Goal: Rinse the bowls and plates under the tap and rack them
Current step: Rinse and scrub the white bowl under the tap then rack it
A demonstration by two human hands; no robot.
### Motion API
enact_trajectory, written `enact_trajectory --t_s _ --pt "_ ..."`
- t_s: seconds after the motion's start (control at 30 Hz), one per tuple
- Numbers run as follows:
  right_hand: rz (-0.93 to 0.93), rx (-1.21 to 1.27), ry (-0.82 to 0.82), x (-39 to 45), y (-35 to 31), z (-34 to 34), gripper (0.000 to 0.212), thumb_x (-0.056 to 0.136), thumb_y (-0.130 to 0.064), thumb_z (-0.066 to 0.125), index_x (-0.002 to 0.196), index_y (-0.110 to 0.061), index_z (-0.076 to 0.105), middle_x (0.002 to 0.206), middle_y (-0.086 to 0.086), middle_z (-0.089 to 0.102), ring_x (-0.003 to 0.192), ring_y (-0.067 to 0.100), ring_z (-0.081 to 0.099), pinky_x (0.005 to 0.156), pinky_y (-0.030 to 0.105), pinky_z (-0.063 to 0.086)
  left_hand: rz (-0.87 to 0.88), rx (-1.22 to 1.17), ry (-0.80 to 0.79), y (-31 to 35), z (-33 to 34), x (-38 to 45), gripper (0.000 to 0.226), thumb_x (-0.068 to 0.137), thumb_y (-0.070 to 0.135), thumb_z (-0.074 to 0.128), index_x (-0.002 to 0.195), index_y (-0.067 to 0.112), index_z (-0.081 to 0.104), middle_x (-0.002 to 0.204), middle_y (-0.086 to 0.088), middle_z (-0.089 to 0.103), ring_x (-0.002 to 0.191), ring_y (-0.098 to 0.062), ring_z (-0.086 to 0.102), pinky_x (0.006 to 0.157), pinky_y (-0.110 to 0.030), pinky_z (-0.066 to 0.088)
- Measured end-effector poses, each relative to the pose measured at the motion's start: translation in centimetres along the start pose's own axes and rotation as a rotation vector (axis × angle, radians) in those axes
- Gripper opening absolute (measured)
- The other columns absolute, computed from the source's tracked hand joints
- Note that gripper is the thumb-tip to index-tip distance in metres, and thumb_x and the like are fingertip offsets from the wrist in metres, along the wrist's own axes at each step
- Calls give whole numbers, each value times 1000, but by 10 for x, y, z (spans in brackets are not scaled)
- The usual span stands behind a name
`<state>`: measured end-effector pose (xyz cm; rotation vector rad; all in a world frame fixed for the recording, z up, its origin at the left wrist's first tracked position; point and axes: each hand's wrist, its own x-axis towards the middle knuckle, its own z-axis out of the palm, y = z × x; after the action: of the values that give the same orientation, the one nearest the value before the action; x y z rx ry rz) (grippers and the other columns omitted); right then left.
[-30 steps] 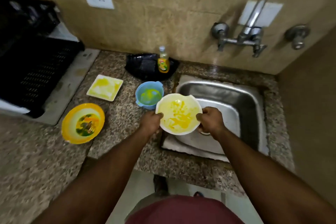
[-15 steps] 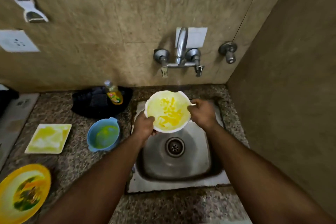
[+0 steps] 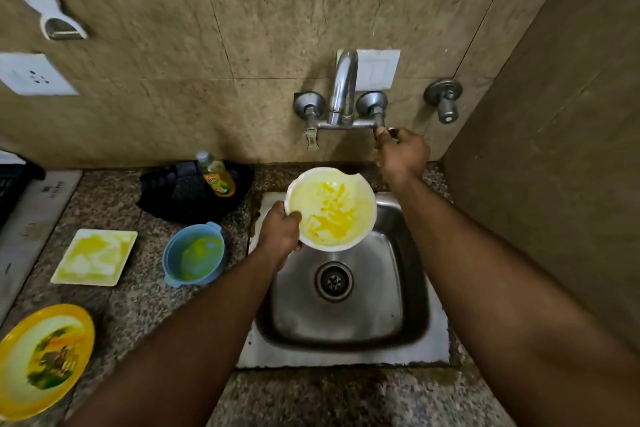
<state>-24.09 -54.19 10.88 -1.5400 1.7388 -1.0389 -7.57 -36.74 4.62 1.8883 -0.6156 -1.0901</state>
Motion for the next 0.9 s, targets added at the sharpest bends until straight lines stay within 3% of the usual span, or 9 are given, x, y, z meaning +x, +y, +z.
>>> enact_trajectory --t_s 0.13,0.2,0.27,0.37,0.47,0.57,0.67,0.83,0.9 --pt "39 -34 -30 4 13 2 60 77 -72 54 93 -17 73 79 2 74 72 27 72 68 47 62 -1 0 49 2 -1 0 13 100 16 51 112 13 56 96 -25 67 65 -38 64 48 -39 51" --pt "-40 -224 -40 -25 7 -9 50 85 -61 57 96 -14 70 81 5 72 74 28 68 70 39 58 32 41 112 -2 -3 2 21 94 26 54 112 18 58 100 -17 68 79 -38 68 61 -49 60" --pt "-297 -396 -61 -60 13 -15 38 89 -44 56 106 -14 70 88 10 75 78 32 70 70 36 57 91 137 170 -4 -9 1 31 87 32 54 114 17 60 106 -14 68 94 -37 66 81 -50 59" --pt "-617 -462 -524 -106 25 -17 39 91 -31 54 123 -19 72 114 11 75 100 33 70 87 36 56 131 270 249 2 -22 -5 26 97 15 56 119 1 61 113 -22 67 104 -39 63 84 -38 47" --pt "-847 -745 -902 -128 44 -4 51 87 -35 52 135 -23 64 136 4 65 129 24 56 116 38 33 143 401 332 6 -33 -8 28 100 17 54 122 0 57 117 -26 66 108 -46 61 86 -44 47" --pt "-877 -1048 -869 -125 54 15 77 84 -35 55 155 -11 37 162 12 35 154 25 23 126 47 9 138 566 320 8 -35 -14 30 101 19 53 124 0 54 118 -26 66 108 -48 61 84 -45 48" --pt "-852 -1194 -802 -115 49 30 91 87 -36 52 162 -4 10 170 18 4 158 30 -2 126 52 -3 137 587 320 9 -29 -17 29 98 17 54 121 -1 55 118 -28 66 108 -48 62 85 -45 49" --pt "-832 -1082 -923 -157 55 25 98 82 -42 59 160 -1 16 168 22 12 156 33 12 127 47 5 104 572 411 13 -30 -19 27 97 16 53 118 0 57 116 -28 67 107 -49 62 85 -46 50" --pt "-854 -1158 -883 -152 55 21 93 87 -40 57 161 -2 14 169 19 10 157 31 11 127 48 5 101 614 379 11 -30 -23 29 95 14 56 119 -1 57 117 -28 67 108 -48 63 85 -45 50"
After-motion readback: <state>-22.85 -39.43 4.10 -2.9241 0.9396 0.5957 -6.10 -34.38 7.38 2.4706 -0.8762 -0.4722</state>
